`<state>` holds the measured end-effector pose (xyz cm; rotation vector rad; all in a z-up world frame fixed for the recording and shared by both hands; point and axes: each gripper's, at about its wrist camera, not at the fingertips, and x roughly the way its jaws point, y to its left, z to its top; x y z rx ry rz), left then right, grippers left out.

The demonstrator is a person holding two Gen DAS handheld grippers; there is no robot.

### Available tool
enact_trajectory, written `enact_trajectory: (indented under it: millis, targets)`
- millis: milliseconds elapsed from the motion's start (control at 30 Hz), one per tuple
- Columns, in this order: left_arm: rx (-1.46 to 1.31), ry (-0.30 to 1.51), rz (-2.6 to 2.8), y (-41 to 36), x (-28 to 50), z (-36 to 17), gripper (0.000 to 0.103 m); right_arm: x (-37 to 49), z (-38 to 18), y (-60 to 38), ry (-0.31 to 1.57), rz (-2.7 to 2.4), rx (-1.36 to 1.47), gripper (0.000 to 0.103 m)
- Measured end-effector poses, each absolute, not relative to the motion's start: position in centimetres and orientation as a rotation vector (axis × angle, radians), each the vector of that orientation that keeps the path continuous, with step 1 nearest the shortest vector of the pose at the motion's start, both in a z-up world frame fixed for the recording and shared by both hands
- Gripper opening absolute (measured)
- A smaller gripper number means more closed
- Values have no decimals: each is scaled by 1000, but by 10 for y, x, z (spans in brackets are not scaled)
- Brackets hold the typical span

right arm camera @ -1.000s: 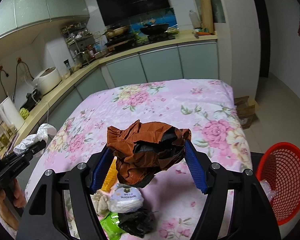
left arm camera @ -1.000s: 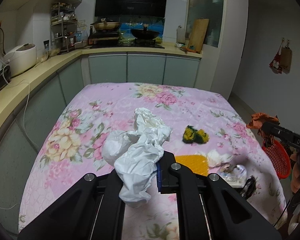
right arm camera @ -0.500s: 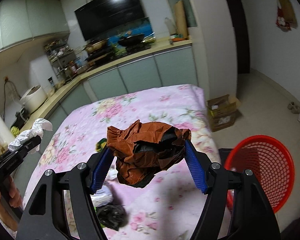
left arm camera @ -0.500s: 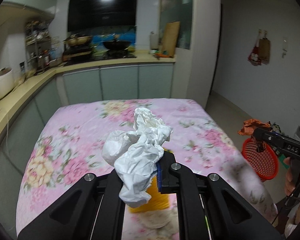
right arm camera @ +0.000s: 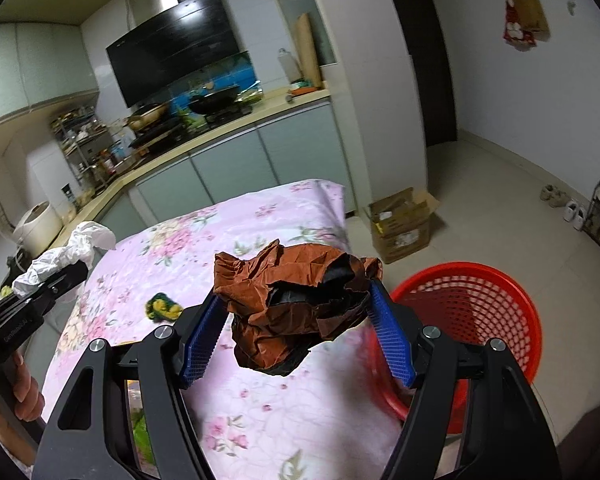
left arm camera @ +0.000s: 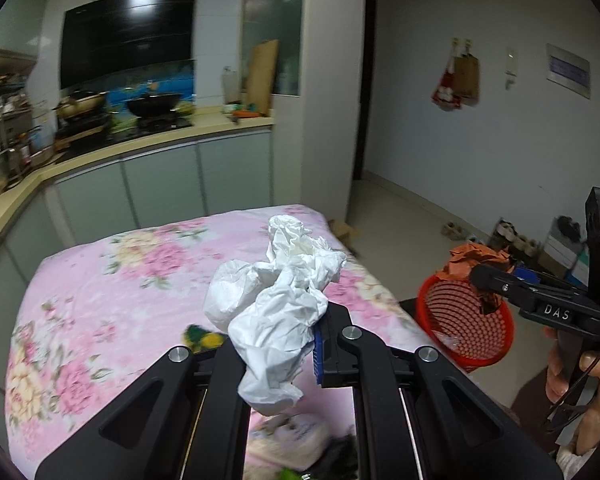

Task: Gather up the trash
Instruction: 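Carry the white tissue and brown paper bag over the red wastebasket, then open the right gripper to drop the brown bag while the left gripper releases the tissue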

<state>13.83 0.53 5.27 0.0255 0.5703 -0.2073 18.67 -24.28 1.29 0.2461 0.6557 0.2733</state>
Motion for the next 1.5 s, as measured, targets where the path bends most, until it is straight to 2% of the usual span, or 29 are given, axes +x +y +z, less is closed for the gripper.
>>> enact_trajectory:
  millis: [933,1367,1500]
  targets:
    - [68,819,-533,-157,222,-17,6,187,-24,-351,712,-38,340,67]
    - [78,970,-605,-213,252,-72,7,209,-66,-376,825,-103,406,67]
    - [59,1022,-634,-221,260,-88,14,218,-76,-379,859,-96,414,67]
